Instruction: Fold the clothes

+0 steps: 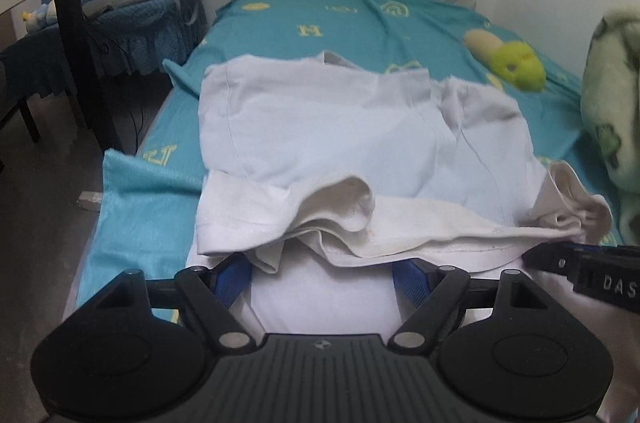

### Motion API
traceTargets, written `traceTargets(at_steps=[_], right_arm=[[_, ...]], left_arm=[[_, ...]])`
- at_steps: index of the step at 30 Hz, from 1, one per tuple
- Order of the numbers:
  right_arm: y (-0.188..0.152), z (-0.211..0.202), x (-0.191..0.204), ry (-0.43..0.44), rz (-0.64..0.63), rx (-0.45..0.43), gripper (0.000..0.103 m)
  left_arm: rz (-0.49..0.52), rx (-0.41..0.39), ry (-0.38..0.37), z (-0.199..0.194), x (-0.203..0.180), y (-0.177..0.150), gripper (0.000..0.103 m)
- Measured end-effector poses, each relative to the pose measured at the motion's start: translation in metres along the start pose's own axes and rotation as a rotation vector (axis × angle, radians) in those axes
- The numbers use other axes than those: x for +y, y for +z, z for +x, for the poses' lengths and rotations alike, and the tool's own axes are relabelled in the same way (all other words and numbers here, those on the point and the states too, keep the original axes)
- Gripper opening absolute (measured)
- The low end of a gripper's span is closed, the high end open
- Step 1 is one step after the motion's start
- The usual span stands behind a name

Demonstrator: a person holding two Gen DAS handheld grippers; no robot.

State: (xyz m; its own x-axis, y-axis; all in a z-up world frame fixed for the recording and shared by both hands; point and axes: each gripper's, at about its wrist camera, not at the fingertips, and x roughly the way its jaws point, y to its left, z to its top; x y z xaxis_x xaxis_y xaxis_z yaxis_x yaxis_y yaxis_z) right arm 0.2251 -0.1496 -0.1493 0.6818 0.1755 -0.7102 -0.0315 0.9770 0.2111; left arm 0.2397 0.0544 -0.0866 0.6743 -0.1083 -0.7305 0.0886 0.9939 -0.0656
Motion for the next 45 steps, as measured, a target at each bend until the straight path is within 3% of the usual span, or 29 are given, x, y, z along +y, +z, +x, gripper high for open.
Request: traceTargets(at_steps=[3, 7, 14, 18, 26, 35, 41, 45], right_arm=[[0.006, 0.003, -0.007, -0.031, 0.015, -0.035, 0.020], [0.008, 0.002, -0.015, -0.043, 0.056, -0.050, 0.020], [0.009, 0.004, -0.016, -0.050, 0.049, -0.052, 0.023], [0.007, 0.003, -0.012, -0.042, 0.027, -0.038, 0.024], [-0.002, -0.045, -0.003, -0.037, 0.014, -0.101, 0.024], [-0.016, -0.119, 0.019, -0.039, -0.090, -0.214, 0.024], [-0.035, -0.156, 0.018, -0.033, -0.082, -0.242, 0.024], [-0.036, -0.163, 0.017, -0.025, -0.060, -0.260, 0.024]], left_arm=[[-0.032, -0.050, 0.001, -0.009, 0.003, 0.004, 0.079], [0.011, -0.131, 0.081, -0.021, 0.003, 0.009, 0.080], [0.039, -0.041, 0.118, 0.000, 0.006, 0.003, 0.080], [0.027, -0.046, 0.118, -0.006, 0.009, 0.002, 0.080], [0.003, -0.105, 0.072, -0.077, 0.000, -0.011, 0.081], [0.007, -0.237, 0.090, -0.170, -0.018, -0.030, 0.086], [-0.055, -0.221, 0.063, -0.208, -0.018, -0.057, 0.095], [-0.042, -0.208, 0.053, -0.207, -0.021, -0.059, 0.100]])
